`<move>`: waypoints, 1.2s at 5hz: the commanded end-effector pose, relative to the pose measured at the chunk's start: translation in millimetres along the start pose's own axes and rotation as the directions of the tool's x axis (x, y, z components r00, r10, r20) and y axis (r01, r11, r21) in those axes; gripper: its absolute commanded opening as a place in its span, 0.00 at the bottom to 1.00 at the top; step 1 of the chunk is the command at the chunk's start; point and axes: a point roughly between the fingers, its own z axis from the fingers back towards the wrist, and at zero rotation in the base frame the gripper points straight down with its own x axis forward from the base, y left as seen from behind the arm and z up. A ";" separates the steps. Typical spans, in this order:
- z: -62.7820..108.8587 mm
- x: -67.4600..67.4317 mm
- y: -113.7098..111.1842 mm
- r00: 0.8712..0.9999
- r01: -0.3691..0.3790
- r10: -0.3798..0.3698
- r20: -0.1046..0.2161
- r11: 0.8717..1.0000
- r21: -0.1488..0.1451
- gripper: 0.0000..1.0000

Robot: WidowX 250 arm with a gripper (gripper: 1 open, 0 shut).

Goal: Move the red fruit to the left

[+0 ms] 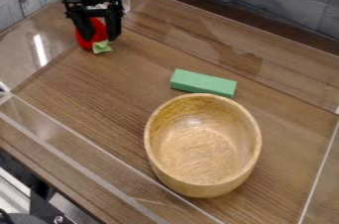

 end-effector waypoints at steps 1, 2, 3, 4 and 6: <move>32.6 4.1 4.8 0.996 0.023 -0.025 0.086 0.999 0.029 1.00; 42.1 2.8 -3.4 0.994 0.046 -0.048 0.099 0.999 0.026 1.00; 52.5 1.2 -12.4 0.991 0.071 -0.073 0.116 0.997 0.024 1.00; 64.2 -0.8 -22.5 0.985 0.098 -0.100 0.139 0.995 0.021 1.00; 73.8 -3.6 -39.7 0.978 0.141 -0.141 0.152 0.990 0.015 1.00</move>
